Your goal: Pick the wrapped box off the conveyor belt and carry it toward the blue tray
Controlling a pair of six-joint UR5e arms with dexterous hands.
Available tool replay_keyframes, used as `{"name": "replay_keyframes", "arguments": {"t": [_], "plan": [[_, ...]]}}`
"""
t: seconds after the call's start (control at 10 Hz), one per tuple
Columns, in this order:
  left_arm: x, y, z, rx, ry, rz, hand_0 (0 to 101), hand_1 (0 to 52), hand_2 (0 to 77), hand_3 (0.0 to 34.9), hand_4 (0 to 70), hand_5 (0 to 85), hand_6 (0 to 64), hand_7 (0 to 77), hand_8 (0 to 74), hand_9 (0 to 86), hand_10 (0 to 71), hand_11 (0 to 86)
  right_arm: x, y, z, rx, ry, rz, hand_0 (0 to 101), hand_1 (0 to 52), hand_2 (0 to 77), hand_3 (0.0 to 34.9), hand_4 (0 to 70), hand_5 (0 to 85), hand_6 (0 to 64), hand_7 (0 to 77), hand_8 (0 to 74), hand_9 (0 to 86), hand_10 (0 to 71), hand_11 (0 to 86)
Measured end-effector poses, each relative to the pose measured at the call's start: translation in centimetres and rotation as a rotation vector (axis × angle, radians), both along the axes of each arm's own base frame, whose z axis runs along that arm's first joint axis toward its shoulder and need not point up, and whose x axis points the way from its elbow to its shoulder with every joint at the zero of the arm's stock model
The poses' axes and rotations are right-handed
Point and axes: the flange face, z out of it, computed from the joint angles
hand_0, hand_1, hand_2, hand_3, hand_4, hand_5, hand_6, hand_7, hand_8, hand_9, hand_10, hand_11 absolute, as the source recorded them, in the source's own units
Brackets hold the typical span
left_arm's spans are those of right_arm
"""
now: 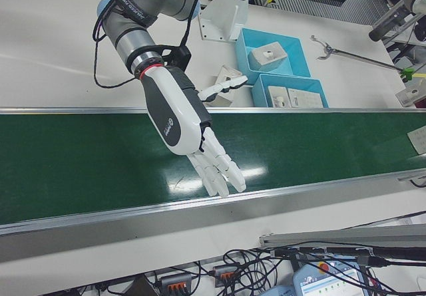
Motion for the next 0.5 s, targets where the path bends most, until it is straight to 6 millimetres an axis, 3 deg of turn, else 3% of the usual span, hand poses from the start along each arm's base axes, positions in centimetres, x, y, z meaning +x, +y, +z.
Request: {"name": "replay_keyframes", "arguments": {"t": [0.2,0.3,0.5], "plan": [[0.00,0.00,0.00,0.000,0.000,0.000,0,0.0,0.5,0.0,0.0,1.1,0.0,0.0,0.0,0.0,0.0,0.0,0.16,0.31,1.07,-0.014,-0.003,-0.005,41,8.7,8.2,0.4,0.0,6.5,0.0,0.5,1.6,2.7,0.5,2.2],[0.00,0.00,0.00,0.000,0.000,0.000,0,0.0,1.1,0.0,0.0,1.1,0.0,0.0,0.0,0.0,0.0,0.0,0.23,0.40,1.33,-0.018,-0.005,-0.006,42,12.0,9.8,0.9,0.0,8.2,0.0,0.5,1.6,2.7,0.5,1.6],[0.00,0.00,0.00,0.000,0.000,0.000,0,0.0,0.5,0.0,0.0,1.1,0.0,0.0,0.0,0.0,0.5,0.0,0.62,0.38,1.50,-0.020,-0.008,-0.002,42,10.9,10.4,2.9,0.0,9.3,0.0,0.5,1.6,2.7,0.5,1.6]]}}
